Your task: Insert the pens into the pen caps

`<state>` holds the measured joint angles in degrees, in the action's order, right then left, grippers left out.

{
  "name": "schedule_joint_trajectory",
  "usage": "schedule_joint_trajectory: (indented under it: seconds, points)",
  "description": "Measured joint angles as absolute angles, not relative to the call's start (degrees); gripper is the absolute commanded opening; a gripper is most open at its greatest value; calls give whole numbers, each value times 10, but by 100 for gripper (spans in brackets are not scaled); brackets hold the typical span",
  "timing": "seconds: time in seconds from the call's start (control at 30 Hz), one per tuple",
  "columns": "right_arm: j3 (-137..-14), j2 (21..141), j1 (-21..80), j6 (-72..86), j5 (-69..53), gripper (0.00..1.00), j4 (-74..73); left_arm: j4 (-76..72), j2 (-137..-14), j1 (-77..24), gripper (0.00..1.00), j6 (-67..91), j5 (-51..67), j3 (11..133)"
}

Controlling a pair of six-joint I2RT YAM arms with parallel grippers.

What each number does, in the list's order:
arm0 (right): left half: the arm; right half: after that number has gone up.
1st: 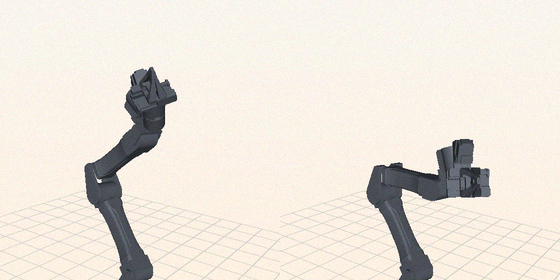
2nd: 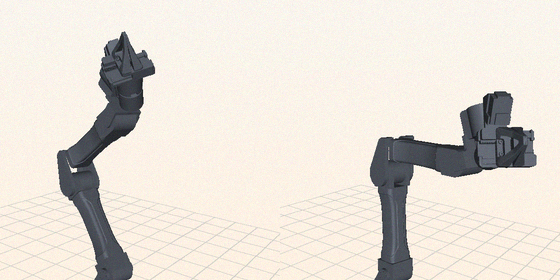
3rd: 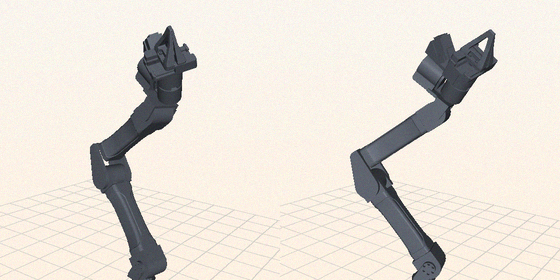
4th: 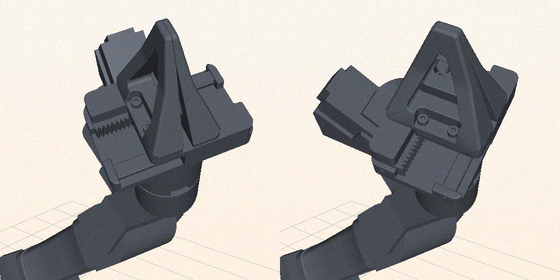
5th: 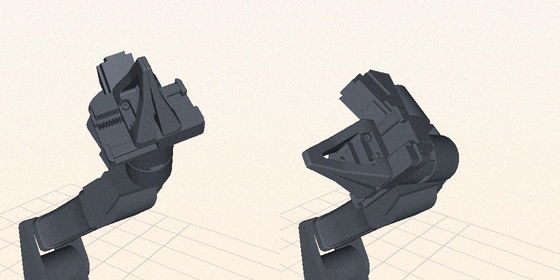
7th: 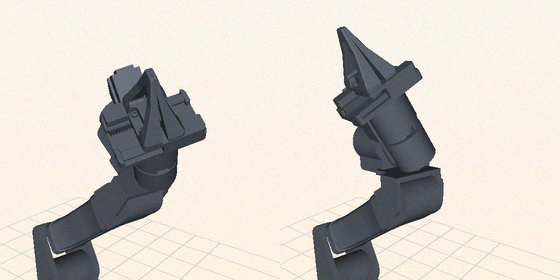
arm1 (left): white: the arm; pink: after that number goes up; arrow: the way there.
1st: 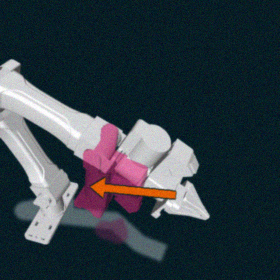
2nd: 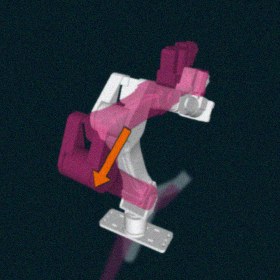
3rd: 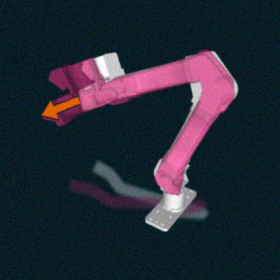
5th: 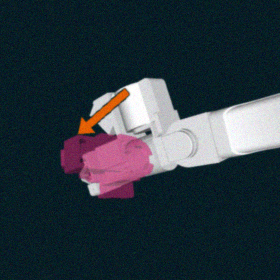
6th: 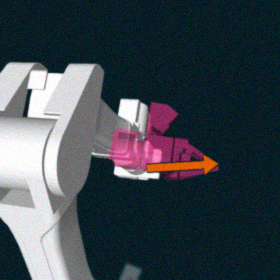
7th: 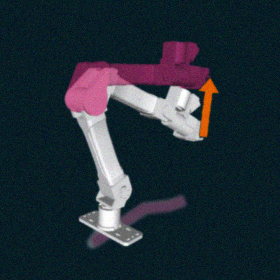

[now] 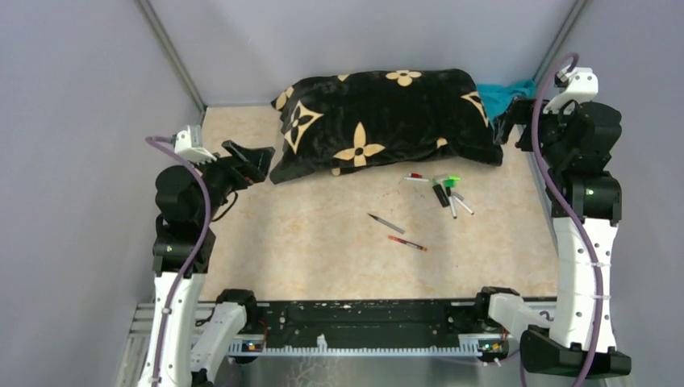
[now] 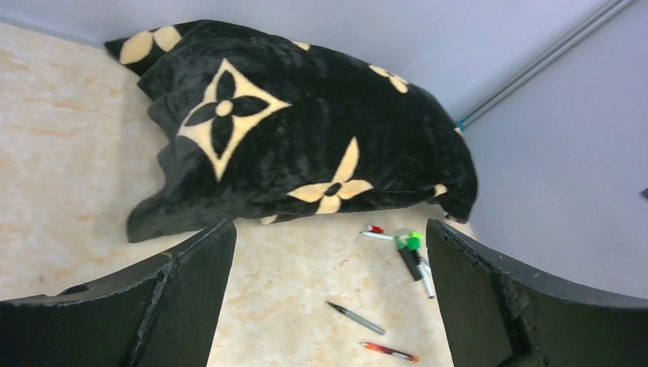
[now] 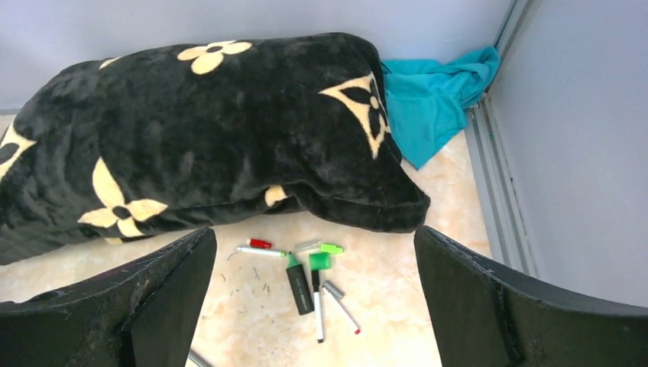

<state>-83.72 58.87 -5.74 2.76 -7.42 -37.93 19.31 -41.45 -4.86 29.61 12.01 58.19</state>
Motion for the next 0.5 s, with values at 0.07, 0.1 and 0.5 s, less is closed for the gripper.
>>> schedule_joint_trajectory:
  seconds: [0.07,0.1,0.5]
  points:
    - [-837,587,-57,37,-78,99,-379,189,-401,-49,99,318,123,576]
    - [-837,587,-57,39,-81,99,-379,189,-398,-49,99,330,124,575]
    - [-731,583,-57,-10,-173,99,-361,237,-479,-49,99,511,157,692]
